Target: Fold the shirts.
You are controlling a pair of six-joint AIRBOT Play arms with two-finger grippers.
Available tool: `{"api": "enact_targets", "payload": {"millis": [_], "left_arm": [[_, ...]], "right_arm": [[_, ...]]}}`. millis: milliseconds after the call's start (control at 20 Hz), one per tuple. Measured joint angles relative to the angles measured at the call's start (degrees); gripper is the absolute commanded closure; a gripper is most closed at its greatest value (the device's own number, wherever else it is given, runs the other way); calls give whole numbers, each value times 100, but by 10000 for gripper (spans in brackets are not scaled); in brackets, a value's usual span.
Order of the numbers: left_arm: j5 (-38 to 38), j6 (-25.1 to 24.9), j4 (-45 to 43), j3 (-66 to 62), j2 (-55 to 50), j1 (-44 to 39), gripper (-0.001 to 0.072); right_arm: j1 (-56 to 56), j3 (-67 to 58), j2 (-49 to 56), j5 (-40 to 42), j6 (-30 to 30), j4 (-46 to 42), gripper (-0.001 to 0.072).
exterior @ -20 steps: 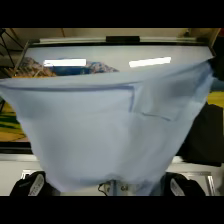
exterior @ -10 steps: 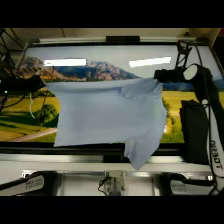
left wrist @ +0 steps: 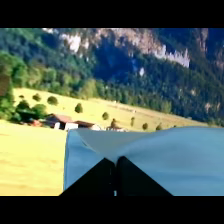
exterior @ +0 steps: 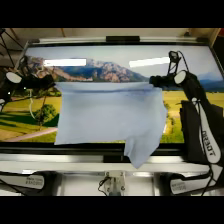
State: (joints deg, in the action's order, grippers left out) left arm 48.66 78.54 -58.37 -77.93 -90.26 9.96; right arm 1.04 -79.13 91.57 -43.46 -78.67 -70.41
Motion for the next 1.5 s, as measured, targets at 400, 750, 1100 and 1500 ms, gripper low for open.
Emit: {"api": "enact_targets", "payload": {"millis": [400,750,1100,1500], "left_arm": [[1781,-446,-225,903,63,262,671],[1991,-525,-229,935,46,697,671],[1825,-496,-168,997,-101,531,415],[3101,-415,28,529,162,728,109]], "right_arm": [[109,756,-186,-1869,-400,-387,654],[33,925,-232,-1458,-584,-608,654],[-225,944,-238,-1307,-616,-595,250],[-306,944,-960,-2186,-356,-61,240]]}}
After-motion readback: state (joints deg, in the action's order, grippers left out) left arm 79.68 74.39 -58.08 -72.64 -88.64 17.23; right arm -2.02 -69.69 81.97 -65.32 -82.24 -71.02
